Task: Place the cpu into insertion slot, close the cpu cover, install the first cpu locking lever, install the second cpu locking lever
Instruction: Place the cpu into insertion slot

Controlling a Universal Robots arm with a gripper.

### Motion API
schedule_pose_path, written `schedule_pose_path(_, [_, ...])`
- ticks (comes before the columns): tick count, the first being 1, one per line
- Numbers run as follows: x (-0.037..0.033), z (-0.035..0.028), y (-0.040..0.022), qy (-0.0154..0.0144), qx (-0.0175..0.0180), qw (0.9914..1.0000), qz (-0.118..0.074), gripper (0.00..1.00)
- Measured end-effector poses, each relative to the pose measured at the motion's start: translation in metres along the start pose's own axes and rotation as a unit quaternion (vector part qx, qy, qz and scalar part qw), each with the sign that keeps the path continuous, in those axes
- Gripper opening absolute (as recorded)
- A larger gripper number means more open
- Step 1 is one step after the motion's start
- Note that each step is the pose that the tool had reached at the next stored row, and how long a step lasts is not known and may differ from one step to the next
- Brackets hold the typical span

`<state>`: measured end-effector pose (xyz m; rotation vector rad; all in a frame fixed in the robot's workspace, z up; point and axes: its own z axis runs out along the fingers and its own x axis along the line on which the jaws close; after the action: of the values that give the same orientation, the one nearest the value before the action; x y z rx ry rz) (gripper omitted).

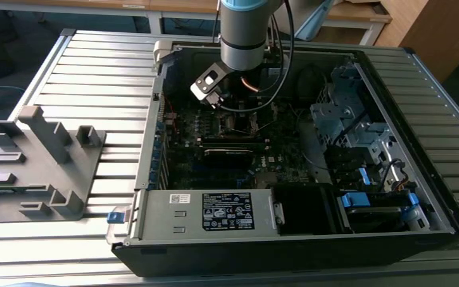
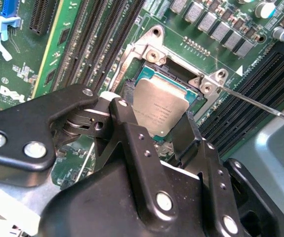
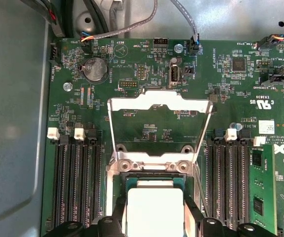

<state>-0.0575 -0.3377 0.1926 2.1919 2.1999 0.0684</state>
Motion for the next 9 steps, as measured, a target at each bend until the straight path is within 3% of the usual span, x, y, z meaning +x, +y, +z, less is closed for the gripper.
schedule_pose_path(9, [0.0, 0.0009, 0.0, 0.0, 0.0001, 1.0, 0.0, 0.54])
